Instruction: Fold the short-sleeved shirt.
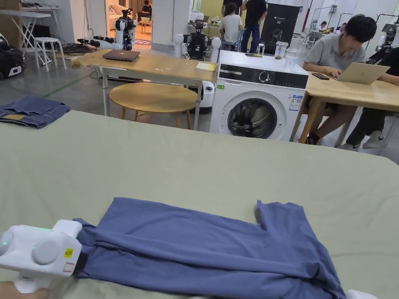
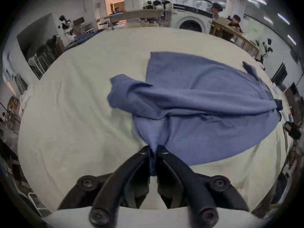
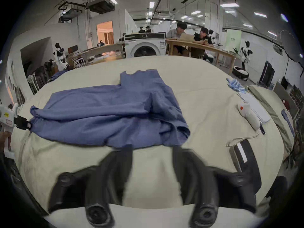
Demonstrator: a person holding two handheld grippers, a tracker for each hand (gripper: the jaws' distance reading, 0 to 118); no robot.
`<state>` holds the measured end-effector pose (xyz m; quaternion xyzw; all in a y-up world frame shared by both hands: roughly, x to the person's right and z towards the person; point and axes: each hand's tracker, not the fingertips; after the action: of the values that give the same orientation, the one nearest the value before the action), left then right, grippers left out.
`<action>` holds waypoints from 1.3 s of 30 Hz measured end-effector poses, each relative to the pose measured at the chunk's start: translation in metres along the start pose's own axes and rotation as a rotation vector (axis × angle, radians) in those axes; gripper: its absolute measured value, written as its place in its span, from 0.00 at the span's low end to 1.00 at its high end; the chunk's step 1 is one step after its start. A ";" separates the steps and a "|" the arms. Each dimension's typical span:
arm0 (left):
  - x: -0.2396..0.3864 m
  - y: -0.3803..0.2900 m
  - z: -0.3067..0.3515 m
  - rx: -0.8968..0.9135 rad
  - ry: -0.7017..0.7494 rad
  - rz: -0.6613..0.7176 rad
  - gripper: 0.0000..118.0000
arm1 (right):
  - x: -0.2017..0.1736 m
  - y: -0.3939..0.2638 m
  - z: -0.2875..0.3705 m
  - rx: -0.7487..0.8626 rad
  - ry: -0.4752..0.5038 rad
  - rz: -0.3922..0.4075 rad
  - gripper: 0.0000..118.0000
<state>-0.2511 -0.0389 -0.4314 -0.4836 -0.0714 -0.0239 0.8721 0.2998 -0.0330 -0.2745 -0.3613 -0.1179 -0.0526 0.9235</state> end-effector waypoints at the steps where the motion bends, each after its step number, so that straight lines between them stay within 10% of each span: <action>1: -0.002 -0.002 0.005 0.007 -0.013 0.005 0.01 | 0.004 0.004 -0.003 -0.005 -0.002 0.002 0.57; 13: 0.009 -0.026 0.051 0.090 -0.036 0.014 0.01 | 0.004 0.025 -0.084 -0.204 0.036 0.051 0.53; 14: 0.010 -0.029 0.052 0.091 -0.038 0.018 0.01 | 0.000 0.026 -0.081 -0.200 0.054 0.078 0.41; 15: 0.009 -0.029 0.052 0.095 -0.039 0.020 0.01 | -0.002 0.027 -0.078 -0.199 0.108 0.075 0.06; 16: 0.010 -0.031 0.053 0.099 -0.039 0.023 0.01 | -0.003 0.028 -0.078 -0.193 0.140 0.063 0.04; 39: -0.011 -0.131 0.118 0.116 -0.044 0.028 0.01 | 0.004 -0.038 0.058 -0.230 0.040 0.224 0.04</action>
<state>-0.2888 -0.0085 -0.2615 -0.4335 -0.0852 0.0030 0.8971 0.2866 -0.0216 -0.2074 -0.4742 -0.0517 0.0306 0.8784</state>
